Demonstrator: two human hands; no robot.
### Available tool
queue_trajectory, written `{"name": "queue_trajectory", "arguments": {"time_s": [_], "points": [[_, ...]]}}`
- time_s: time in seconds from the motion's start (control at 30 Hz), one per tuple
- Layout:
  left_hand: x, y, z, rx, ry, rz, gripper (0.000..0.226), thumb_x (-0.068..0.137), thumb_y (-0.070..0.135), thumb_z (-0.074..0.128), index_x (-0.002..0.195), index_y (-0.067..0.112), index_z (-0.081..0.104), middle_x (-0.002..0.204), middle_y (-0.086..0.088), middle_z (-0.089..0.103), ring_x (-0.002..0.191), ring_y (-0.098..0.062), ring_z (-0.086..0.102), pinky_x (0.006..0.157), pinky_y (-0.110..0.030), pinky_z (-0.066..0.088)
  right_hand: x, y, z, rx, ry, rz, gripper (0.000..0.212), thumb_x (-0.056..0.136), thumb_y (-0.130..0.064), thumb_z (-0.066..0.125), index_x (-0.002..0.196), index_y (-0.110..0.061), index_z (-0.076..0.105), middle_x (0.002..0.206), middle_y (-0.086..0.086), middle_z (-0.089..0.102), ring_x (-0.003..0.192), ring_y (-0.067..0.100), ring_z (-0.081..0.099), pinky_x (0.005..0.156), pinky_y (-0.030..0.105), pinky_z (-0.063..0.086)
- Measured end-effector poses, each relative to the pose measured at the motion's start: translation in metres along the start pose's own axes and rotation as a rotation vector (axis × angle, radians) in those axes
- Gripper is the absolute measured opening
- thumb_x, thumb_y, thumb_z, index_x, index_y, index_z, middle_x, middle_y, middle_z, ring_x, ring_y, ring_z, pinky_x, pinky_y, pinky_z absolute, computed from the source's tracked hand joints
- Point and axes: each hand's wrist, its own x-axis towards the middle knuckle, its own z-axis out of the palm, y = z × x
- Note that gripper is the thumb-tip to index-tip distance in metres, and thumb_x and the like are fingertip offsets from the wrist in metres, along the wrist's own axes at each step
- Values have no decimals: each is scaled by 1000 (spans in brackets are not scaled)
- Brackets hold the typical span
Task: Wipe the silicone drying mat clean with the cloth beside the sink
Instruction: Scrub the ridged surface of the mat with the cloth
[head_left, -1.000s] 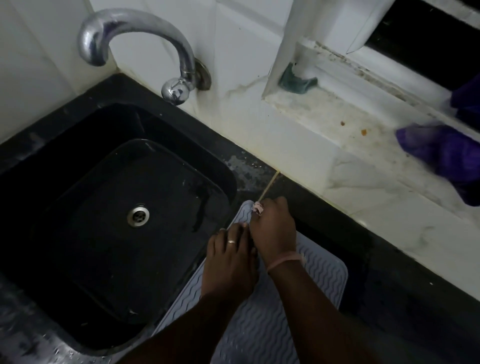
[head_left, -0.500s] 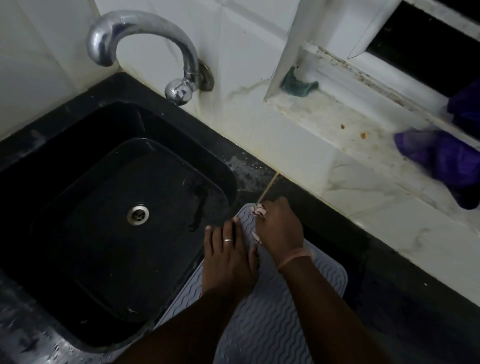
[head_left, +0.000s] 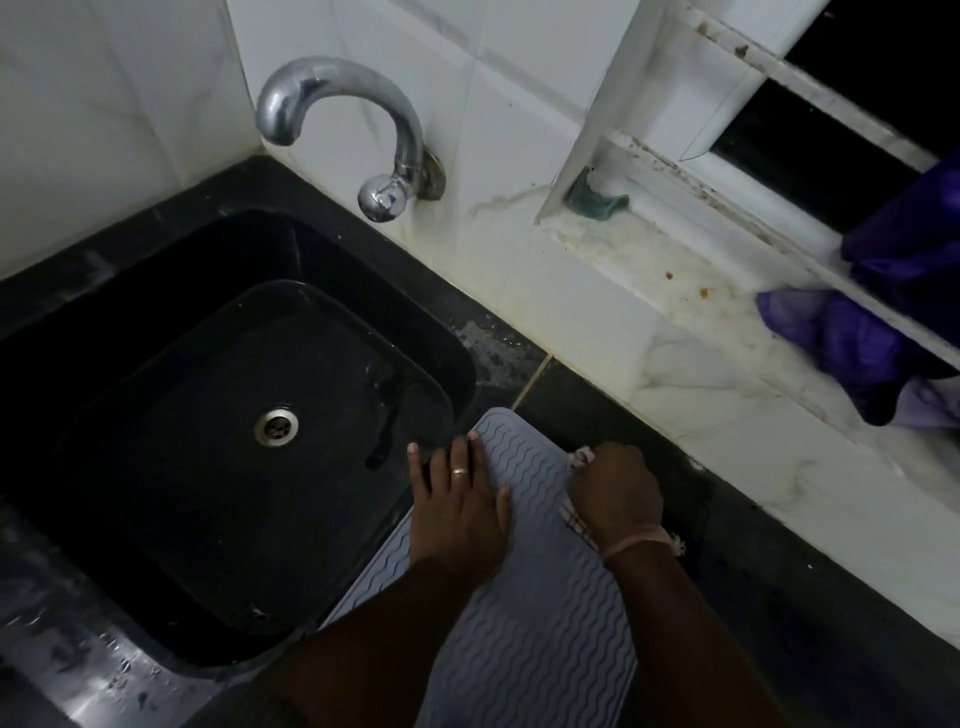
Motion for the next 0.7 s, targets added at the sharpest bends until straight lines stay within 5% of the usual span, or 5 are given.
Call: {"name": "queue_trajectory", "arguments": {"time_s": [0.13,0.23,0.43,0.7], "points": [[-9,-4,-11,-108,40,1,68,104,51,32,156,7,36,152,-15,37,142,-37,32,124,-59,6,2,-47,-1,215,99,-94,20,95,-29,59,97,-10,66,99,10,60,79,21,53,67,27,34],[-32,-19,-22,-155,29,-28,59,100,39,43,153,12,42,154,-10,34,138,-34,36,117,-49,24,1,-74,3,271,108,-153,21,96,-24,58,103,-6,65,106,16,57,88,28,56,73,28,37],[-83,-51,-38,-130,-157,-95,64,104,31,43,162,20,16,155,-10,34,132,-26,39,110,-37,37,-15,-97,18,122,55,-229,23,96,-16,58,116,-7,67,124,19,47,89,32,62,85,35,52],[-88,-46,-35,-71,-158,-103,69,103,25,44,162,13,11,156,-13,29,131,-31,37,109,-41,34,-61,-111,27,-95,54,-359,27,96,-13,55,120,-15,69,139,14,45,98,27,64,84,35,56]]}}
